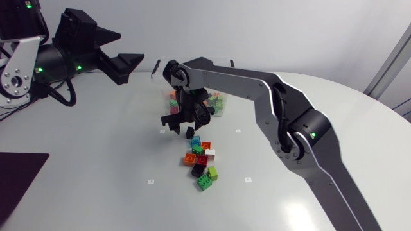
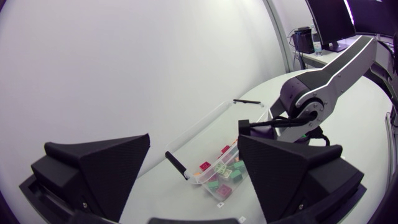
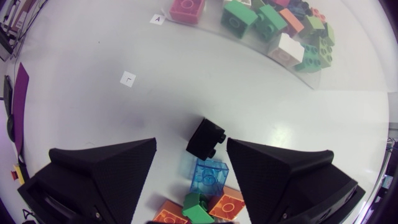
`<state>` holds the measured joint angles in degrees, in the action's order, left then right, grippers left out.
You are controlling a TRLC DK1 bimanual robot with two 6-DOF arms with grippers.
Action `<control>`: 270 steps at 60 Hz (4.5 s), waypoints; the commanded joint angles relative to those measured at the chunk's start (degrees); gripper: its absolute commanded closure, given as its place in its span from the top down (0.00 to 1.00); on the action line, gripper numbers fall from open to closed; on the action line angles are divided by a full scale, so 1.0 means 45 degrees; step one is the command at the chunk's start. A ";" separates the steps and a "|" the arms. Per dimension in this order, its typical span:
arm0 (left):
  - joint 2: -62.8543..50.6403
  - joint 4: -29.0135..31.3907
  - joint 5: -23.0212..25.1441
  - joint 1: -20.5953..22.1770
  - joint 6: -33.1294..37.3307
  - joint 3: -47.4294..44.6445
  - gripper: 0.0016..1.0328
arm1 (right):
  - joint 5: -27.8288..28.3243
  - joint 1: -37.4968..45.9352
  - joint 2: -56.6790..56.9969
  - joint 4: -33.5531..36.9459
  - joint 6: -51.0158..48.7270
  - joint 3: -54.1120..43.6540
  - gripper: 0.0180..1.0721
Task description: Place the duplo bricks in the container
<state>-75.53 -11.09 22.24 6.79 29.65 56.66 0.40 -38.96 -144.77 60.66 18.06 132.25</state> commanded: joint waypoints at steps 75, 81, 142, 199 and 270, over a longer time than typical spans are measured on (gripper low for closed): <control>0.1276 0.0102 0.0292 -0.0063 0.0072 -0.0990 0.95 | -0.1320 0.0123 -0.2673 0.3433 0.4111 0.3913 0.28; 0.1393 0.0297 0.0312 -0.0043 0.0111 -0.1049 0.95 | -0.1457 0.0103 -0.1950 0.3296 0.4032 0.3132 0.28; -0.0345 0.3891 0.2538 0.1715 0.5325 -0.2729 0.95 | -0.0695 0.1783 0.7952 -0.4887 0.0595 -0.8802 0.28; -0.7513 0.8422 -0.0118 0.4547 0.9876 0.2330 0.84 | 0.1648 0.2916 0.9085 -0.7094 -0.1866 -0.7747 0.28; -0.7279 1.1527 -0.0977 0.4898 0.9876 0.3053 0.25 | 0.1160 0.3462 0.4944 -0.7485 -0.1944 -0.3138 0.28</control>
<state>-111.11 39.55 17.87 29.36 72.49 71.61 5.96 -23.88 -120.03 26.79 10.22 115.28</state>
